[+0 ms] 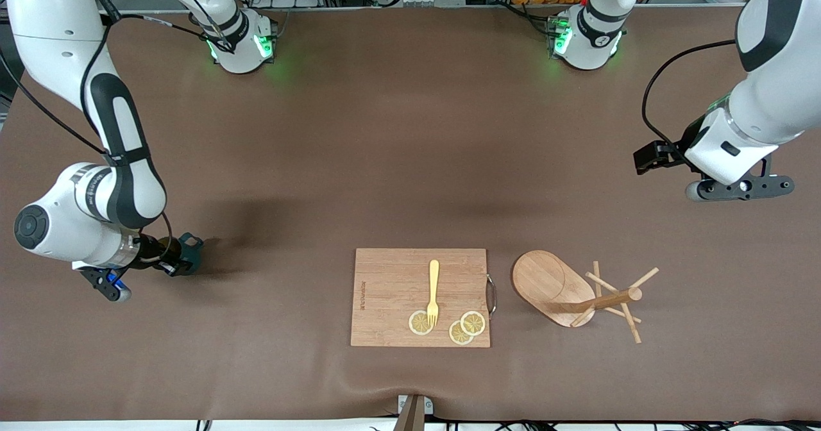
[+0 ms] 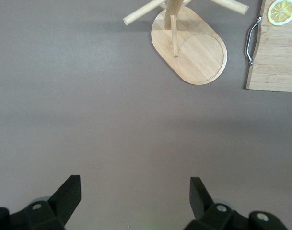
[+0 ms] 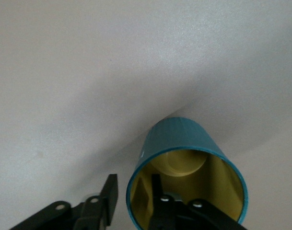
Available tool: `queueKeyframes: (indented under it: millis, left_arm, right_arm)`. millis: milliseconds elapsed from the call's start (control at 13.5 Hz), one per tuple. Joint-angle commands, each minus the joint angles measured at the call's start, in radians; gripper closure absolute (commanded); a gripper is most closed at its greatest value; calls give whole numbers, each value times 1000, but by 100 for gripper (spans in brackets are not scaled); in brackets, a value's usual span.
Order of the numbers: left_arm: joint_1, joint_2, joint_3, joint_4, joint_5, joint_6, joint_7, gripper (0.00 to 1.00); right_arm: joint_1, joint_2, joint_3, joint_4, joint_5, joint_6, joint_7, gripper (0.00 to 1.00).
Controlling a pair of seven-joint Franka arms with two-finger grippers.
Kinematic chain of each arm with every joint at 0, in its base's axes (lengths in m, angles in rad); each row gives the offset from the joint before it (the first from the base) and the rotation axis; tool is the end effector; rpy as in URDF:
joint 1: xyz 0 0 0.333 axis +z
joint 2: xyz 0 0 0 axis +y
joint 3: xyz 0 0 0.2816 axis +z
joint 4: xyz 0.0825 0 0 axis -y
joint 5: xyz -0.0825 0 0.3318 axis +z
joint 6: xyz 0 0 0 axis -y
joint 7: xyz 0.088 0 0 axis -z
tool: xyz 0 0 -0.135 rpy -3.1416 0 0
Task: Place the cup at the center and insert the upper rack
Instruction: 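Lower the right gripper and grasp the teal mug by its rim, then lift the teal mug with the right gripper toward the table center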
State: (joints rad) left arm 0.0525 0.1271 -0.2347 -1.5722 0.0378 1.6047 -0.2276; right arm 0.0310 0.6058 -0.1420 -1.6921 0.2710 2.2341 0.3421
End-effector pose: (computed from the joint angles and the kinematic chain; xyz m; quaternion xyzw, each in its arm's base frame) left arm 0.5246 -0.0856 0.5002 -0.9987 -0.0214 0.0437 0.0132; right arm 0.6101 -0.0475 0.2218 -0.9525 0.2965 0.0337 0.0601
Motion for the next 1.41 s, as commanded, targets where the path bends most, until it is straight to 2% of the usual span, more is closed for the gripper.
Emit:
queueKeyframes:
  millis: [0, 222, 740, 887, 1331]
  left_arm:
    - [0, -12, -5, 3, 8, -8, -13, 0]
    - [6, -15, -5, 1, 8, -11, -15, 0]
    - [10, -12, -3, 1, 19, -17, -13, 0]
    - [10, -12, -3, 3, 19, -17, -13, 0]
    - [12, -12, 0, 6, 20, -17, -15, 0]
  right_arm:
    - [-14, -3, 7, 14, 14, -43, -9, 91]
    - [-14, -3, 7, 12, 14, -51, -11, 100]
    - [7, -20, 8, 22, -4, -68, -81, 100]
    - [42, -38, 10, 25, -33, -124, -87, 100]
    - [210, -110, 24, 40, -33, -333, -89, 100]
